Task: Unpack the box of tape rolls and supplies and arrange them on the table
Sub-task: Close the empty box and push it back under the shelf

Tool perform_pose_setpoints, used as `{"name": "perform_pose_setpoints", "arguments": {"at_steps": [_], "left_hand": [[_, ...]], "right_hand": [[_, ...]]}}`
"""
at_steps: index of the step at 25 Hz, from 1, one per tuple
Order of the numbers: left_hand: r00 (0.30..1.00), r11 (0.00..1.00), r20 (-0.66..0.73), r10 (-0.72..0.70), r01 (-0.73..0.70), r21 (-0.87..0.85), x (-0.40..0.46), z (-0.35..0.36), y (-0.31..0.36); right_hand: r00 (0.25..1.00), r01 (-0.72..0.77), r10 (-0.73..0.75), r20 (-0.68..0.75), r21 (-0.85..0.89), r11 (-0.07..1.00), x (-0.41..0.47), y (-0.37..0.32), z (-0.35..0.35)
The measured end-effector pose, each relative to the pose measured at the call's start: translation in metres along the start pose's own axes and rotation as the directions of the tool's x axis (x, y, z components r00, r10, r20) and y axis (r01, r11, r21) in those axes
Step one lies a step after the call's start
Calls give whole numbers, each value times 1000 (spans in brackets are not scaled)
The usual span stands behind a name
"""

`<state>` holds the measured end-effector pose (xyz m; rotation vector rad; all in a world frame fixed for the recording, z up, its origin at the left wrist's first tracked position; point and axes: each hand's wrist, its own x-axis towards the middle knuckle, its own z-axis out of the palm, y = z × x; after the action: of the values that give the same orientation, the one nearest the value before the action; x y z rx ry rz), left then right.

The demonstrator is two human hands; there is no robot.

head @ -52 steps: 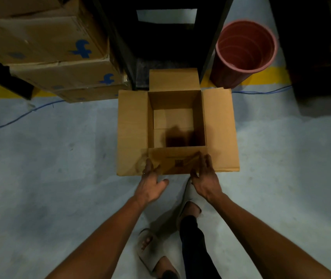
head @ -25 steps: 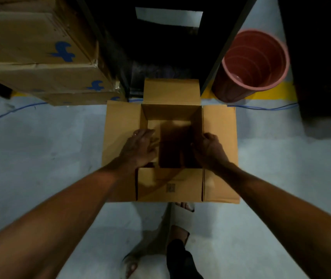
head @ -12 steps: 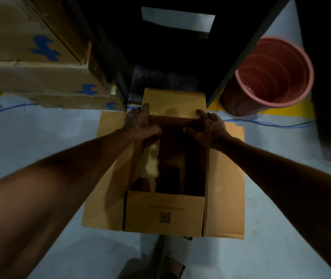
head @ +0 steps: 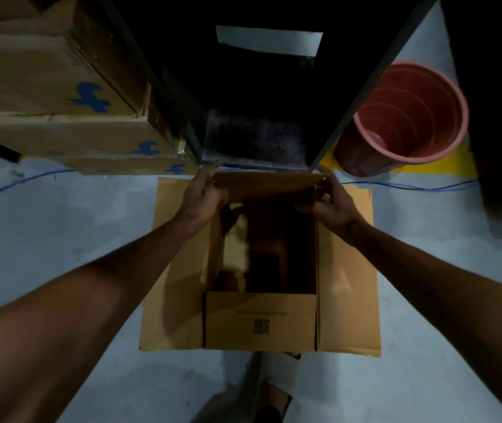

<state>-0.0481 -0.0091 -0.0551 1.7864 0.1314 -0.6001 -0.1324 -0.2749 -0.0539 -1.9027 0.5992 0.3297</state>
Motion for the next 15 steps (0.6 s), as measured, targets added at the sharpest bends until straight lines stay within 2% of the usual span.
{"name": "perform_pose_setpoints", "arguments": {"at_steps": [2, 3, 5, 7, 9, 10, 12, 15], "left_hand": [[992, 970, 87, 90, -107, 217, -14, -9, -1], [978, 917, 174, 119, -175, 357, -20, -11, -4], [948, 721, 315, 52, -254, 645, -34, -15, -11], [921, 448, 387, -52, -325, 833, -45, -14, -18], [897, 233, 416, -153, -376, 897, -54, -9, -27], [893, 178, 406, -195, -374, 910, -56, -7, -31], [898, 141, 371, -234, -347, 927, -54, -6, -37], [918, 224, 360, -167, -321, 920, -60, -6, -40]], "right_hand": [[999, 44, -44, 2, -147, 988, -12, 3, -6], [995, 98, -97, 15, -227, 969, -19, 5, -8], [964, 263, -210, 165, -439, 859, -36, 12, -9], [920, 369, -157, 359, -659, 656, -49, 24, -3], [925, 356, -77, 373, -773, 525, -51, 38, 8], [934, 326, -46, 354, -796, 510, -52, 41, 13], [941, 298, -5, 339, -821, 486, -53, 40, 21], [953, 261, 6, 304, -828, 495, -59, 34, 26]]}}
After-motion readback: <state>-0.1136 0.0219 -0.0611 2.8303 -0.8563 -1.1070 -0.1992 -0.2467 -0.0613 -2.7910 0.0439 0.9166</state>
